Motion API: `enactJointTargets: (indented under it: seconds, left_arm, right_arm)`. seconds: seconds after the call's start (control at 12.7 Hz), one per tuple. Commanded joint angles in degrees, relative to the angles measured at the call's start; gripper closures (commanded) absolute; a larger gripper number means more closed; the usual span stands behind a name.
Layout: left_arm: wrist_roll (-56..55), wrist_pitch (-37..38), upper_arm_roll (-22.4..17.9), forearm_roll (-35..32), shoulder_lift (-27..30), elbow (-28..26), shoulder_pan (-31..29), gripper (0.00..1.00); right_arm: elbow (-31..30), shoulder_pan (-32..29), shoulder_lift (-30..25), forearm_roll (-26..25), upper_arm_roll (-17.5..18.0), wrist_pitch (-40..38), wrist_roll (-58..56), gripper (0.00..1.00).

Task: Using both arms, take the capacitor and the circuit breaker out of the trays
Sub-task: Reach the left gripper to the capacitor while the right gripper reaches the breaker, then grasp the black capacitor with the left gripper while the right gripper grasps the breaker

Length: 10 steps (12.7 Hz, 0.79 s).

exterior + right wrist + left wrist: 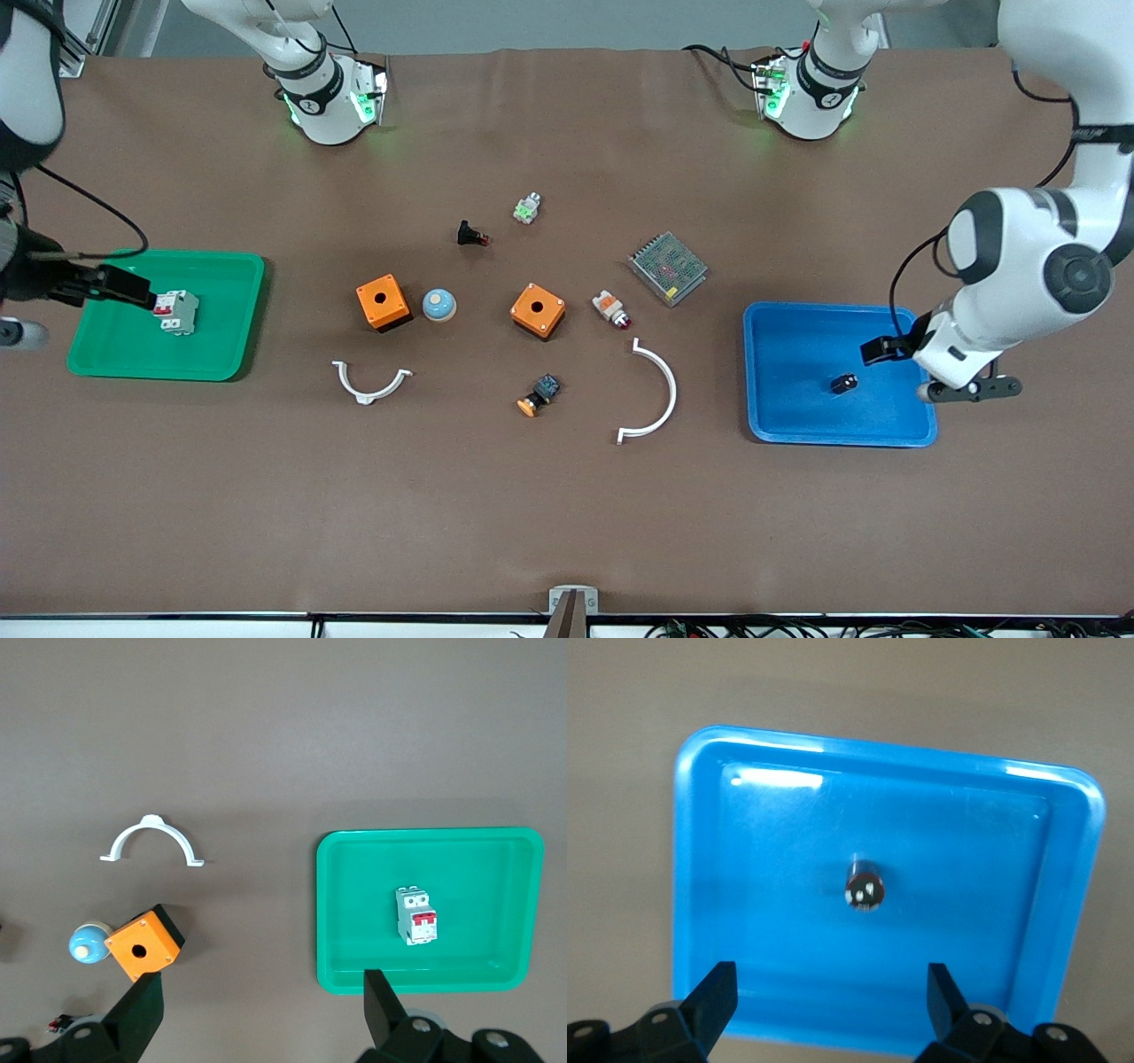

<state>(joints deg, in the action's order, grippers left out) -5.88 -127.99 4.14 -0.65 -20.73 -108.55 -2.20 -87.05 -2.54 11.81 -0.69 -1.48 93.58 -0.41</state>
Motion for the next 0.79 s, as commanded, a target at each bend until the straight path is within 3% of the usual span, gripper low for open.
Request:
enactJointTargets:
  seconds: [0.0,0.16,0.31,0.71]
  left_arm:
    - [0.4,-6.5,0.7,-0.1,-5.2,0.5,-0.2,0.18]
    - [0.4,-10.2,0.7,-0.1,-8.6,0.7,0.0,0.29]
    - [0.5,-10.8,0.7,-0.1,-9.9,0.7,-0.2,0.33]
    - [0.5,-10.8,0.8,0.4,-11.4,0.6,-0.4,0.47]
  right_arm:
    - [0.3,-3.1,5.4,-6.7,0.9,1.3,0.1,0.00]
    - [0.0,-8.4,8.7,-6.6,0.9,5.2,-0.6,0.00]
    - [-1.4,-14.0,11.8,-3.8,0.9,9.3,-9.3,0.00]
    - [-19.1,-21.4,11.9,-3.1,1.1,25.4,-19.0,0.00]
